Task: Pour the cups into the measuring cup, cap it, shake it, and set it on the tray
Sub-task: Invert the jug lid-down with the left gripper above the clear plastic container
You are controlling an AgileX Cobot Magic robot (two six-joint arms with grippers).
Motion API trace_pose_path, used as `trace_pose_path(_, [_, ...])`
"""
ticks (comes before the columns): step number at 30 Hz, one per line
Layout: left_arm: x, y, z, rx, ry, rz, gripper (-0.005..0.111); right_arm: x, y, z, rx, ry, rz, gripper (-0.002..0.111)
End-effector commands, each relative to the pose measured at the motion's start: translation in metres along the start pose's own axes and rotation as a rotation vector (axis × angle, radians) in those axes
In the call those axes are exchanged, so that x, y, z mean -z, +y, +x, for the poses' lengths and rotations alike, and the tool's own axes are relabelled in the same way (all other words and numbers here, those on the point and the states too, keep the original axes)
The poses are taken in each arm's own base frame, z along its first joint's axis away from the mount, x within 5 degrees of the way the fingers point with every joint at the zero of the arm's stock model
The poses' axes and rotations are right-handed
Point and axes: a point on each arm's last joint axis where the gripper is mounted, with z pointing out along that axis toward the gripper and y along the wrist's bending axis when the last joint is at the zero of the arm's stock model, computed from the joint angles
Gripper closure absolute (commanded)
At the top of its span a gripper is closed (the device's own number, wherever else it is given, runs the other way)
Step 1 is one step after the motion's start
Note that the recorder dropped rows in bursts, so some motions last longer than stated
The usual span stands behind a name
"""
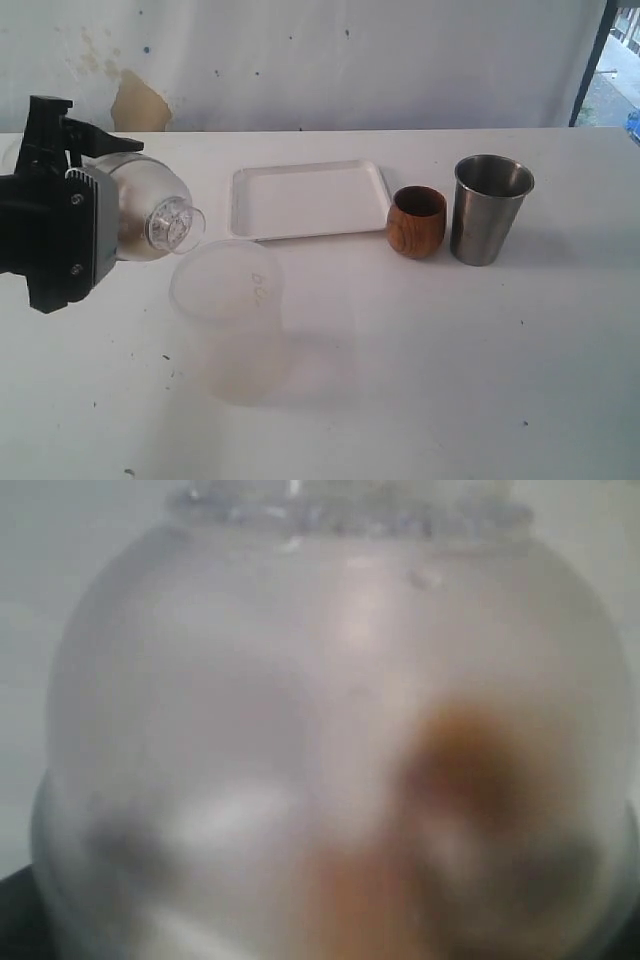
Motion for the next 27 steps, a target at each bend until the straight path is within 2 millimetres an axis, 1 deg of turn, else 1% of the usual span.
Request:
trace_pose_path(1, [0.001,0.008,-0.003,-0.026,-0.020,-0.059,0.107,0.000,0.000,0.000,0.008,-0.008,-0.003,0.108])
trace_pose_path(4, [0.002,0.010,-0.001,-0.009,0.005,-0.082,0.107,0.000,0.000,0.000,0.008,-0.008,-0.003,0.108])
trace_pose_path(8, [0.002,0.011,0.001,-0.032,0.024,-0.096,0.107,0.000,0.000,0.000,0.008,-0.008,-0.003,0.108])
trace_pose_path(12, [0.002,0.014,0.001,-0.006,0.023,-0.121,0.107,0.000,0.000,0.000,0.008,-0.008,-0.003,0.108])
trace_pose_path(16, [0.001,0.015,-0.004,-0.037,0.013,-0.134,0.107,0.000,0.000,0.000,0.008,-0.008,-0.003,0.108])
trace_pose_path(21, [0.001,0.022,-0.004,0.045,0.023,-0.178,0.107,0.000,0.000,0.000,0.008,-0.008,-0.003,0.108])
trace_pose_path(27, [0.001,0.025,-0.004,-0.083,0.034,-0.188,0.107,0.000,0.000,0.000,0.008,-0.008,-0.003,0.108])
